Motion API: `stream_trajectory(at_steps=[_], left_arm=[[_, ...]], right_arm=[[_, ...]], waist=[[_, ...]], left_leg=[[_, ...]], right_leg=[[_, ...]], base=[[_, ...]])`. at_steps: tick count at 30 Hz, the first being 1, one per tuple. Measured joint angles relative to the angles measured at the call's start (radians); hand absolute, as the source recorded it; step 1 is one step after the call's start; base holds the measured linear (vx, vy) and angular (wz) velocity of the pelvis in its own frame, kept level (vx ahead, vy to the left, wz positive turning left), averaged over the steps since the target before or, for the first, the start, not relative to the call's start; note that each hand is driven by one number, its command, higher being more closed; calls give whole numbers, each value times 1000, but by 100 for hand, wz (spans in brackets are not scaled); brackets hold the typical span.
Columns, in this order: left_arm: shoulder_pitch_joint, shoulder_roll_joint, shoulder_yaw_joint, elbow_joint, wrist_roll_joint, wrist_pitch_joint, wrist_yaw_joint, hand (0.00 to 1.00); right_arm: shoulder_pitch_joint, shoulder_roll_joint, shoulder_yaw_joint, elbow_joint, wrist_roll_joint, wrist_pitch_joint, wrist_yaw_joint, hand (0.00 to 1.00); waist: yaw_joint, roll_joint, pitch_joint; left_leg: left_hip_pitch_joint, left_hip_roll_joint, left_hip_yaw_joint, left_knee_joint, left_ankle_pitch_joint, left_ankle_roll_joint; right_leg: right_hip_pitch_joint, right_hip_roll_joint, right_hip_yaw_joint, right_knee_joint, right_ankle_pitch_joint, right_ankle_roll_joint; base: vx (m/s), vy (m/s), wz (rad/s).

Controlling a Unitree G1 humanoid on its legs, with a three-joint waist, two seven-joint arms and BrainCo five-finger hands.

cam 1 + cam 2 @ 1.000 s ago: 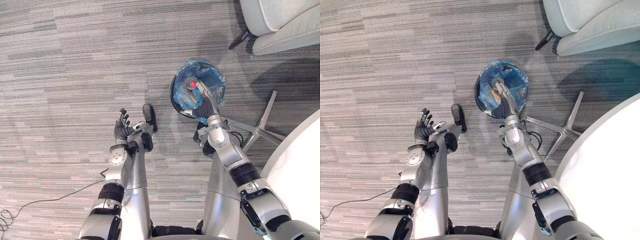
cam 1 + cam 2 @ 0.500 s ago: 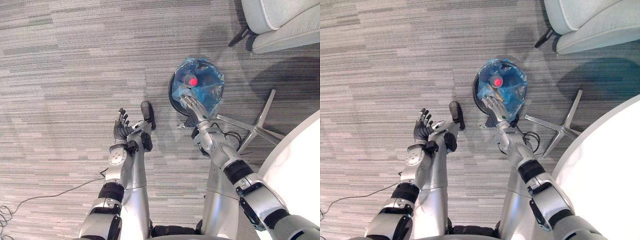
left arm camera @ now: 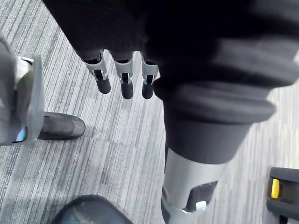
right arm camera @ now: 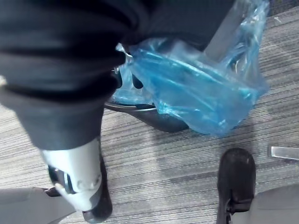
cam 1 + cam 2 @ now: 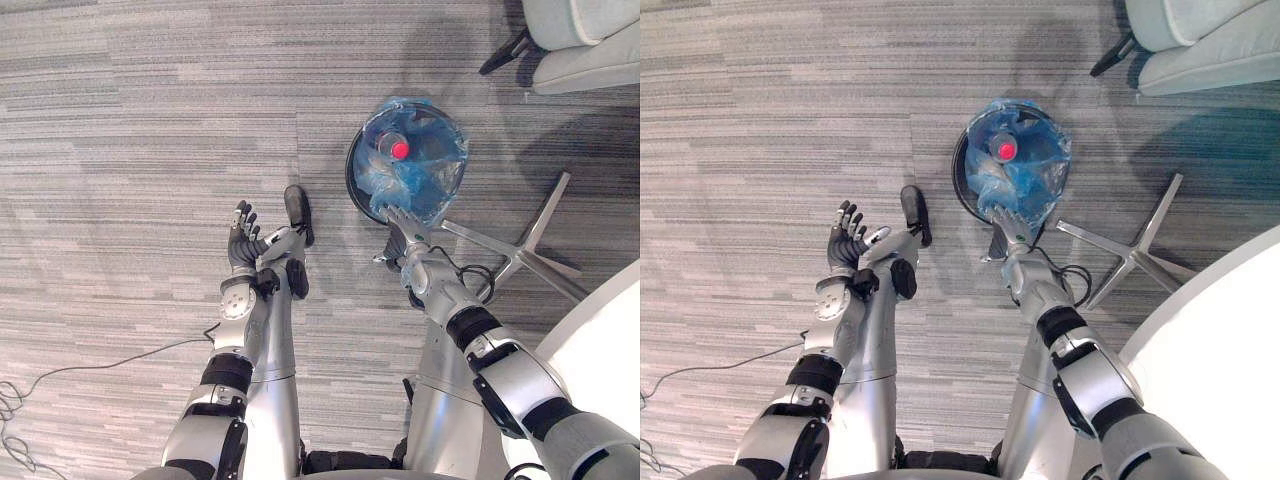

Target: Gather rubbish on tea table into small bin, then transfer packed bag to large trash can.

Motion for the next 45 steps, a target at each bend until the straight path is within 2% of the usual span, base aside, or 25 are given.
stream_trajectory(at_steps=[4, 13, 16, 17, 20, 27, 33, 38, 42, 45], left_arm=[[-4, -2, 0, -1, 0, 1, 0, 0], [-2, -2, 1, -1, 0, 21, 18, 0], [7, -2, 4, -1, 1, 28, 18, 0], [10, -1, 5, -1, 2, 30, 18, 0], [12, 0, 6, 0, 3, 31, 19, 0], [12, -1, 5, 1, 3, 31, 19, 0], [12, 0, 6, 18, 3, 31, 18, 0], [12, 2, 8, 19, 3, 31, 18, 0], [12, 4, 8, 17, 3, 37, 16, 0], [12, 9, 8, 18, 4, 42, 15, 0]], right_arm=[[-2, 0, 3, -52, 3, -1, -8, 0], [82, 20, 36, -359, 41, -28, -53, 0], [117, 37, 36, -397, 50, -36, -70, 0], [130, 42, 36, -400, 56, -57, -86, 0], [148, 42, 35, -436, 59, -70, -93, 0], [145, 32, -9, -436, 80, -70, -111, 0], [146, 28, -9, -437, 100, -67, -73, 0], [156, 9, -3, -436, 117, -70, 5, 0], [164, 6, 3, -439, 160, -92, 34, 0], [193, -4, 25, -525, 187, -115, 49, 0]], waist=[[4, 0, 0], [-3, 0, 0], [-9, 0, 0], [-9, 0, 0], [-9, 0, 0], [-9, 0, 0], [-8, 0, 0], [-8, 0, 0], [-8, 0, 0], [-9, 0, 0]], left_leg=[[0, 1, 0, 5, 0, 0], [15, 6, -6, 26, -3, 3], [28, 6, -5, 26, -8, 3], [38, 9, -1, 25, -9, 3], [42, 18, 1, 25, -9, 3], [48, 24, 3, 22, -3, 1], [57, 31, 0, 28, -3, 0], [59, 34, -2, 26, -8, 1], [59, 34, -1, 26, -8, 1], [61, 35, -1, 26, -7, 0]], right_leg=[[0, 1, 1, 4, 0, -1], [25, 2, -1, 10, 0, 1], [37, 3, 1, 9, -1, 1], [44, 6, 4, 6, 0, 1], [46, 16, 7, 3, 1, 1], [47, 21, 8, 4, 1, -1], [62, 28, 5, 1, 1, -1], [64, 33, 5, -1, 1, -1], [64, 33, 5, -2, 1, -1], [66, 34, 5, -2, 2, -1]], base=[[-18, -5, 0], [-46, -9, -2], [-46, -15, -4], [-38, -18, -8], [-45, -28, -10], [-18, -16, -1], [-18, -11, -2], [-38, -17, -2], [-8, -5, 0], [0, 0, 0]])
